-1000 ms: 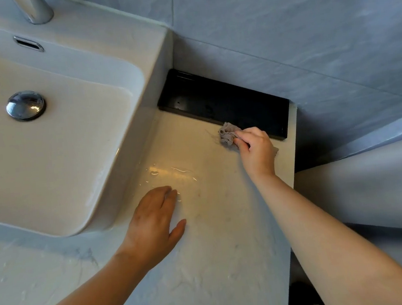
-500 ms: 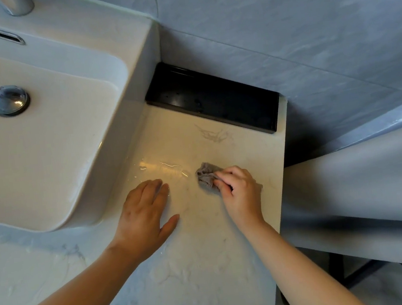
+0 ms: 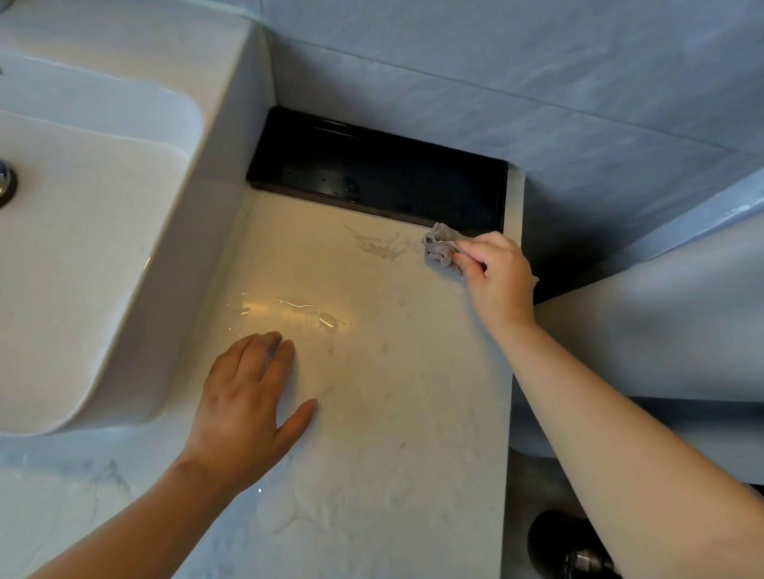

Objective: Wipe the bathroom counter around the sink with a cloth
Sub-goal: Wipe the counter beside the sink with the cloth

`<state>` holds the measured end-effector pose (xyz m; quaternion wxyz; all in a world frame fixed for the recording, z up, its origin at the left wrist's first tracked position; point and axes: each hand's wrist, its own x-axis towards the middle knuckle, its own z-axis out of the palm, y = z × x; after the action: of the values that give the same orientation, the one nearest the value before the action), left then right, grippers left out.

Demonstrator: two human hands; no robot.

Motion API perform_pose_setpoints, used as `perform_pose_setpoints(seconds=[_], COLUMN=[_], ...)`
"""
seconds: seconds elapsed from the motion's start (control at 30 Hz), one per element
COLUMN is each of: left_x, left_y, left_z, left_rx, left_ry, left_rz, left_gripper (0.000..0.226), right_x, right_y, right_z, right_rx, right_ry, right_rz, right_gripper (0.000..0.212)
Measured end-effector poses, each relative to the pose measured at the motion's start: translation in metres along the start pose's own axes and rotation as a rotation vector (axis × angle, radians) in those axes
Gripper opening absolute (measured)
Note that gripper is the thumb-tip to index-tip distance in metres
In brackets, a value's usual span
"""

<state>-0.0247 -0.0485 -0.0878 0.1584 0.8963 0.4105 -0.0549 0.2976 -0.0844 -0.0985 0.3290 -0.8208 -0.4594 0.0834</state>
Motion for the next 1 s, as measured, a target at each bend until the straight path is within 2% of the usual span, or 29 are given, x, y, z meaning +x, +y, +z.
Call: perform_pose_setpoints(seconds=[0.1,0.3,0.53,0.6,0.73,0.9,1.0], left_x=[0.000,0.001,-0.003,-0.008,-0.022,-0.032,-0.035], left_y=[0.001,0.003,0.022,0.028,0.036,0.039,0.038], left_z=[0.000,0.000,-0.005,-0.004,-0.001,0.004,0.005], left_rx=[0.005,0.019,0.044,0.018,-0.052,-0.042,-0.015], left_ry=[-0.002,-0.010,-0.028,-0.030,-0.041,-0.040,-0.034], left_rz=[0.000,-0.004,-0.063,-0.064,-0.010,0.004,0.012], left_gripper=[0.075,0.077,0.085,0.084,0.081,0.077,0.073], right_x=[-0.015,-0.066,-0.113,-0.101,-0.040,0.007,-0.002], right_y=[-0.006,-0.017,-0.023,-0.025,-0.018,0.015,0.021], right_z=[0.006,0.005,-0.015,-0.026,-0.049,-0.036,-0.018], right_rx=[0.014,0.014,0.088,0.159,0.128,-0.010,0.012], right_ry=[0.045,0.017,-0.188,-0.167,0.026,-0.053,0.000], right_rz=[0.012,-0.023,-0.004,0.050,0.028,-0.007,0.023], right_gripper=[0.022,0.019,0.016,0.013,0.016,0.023,0.022])
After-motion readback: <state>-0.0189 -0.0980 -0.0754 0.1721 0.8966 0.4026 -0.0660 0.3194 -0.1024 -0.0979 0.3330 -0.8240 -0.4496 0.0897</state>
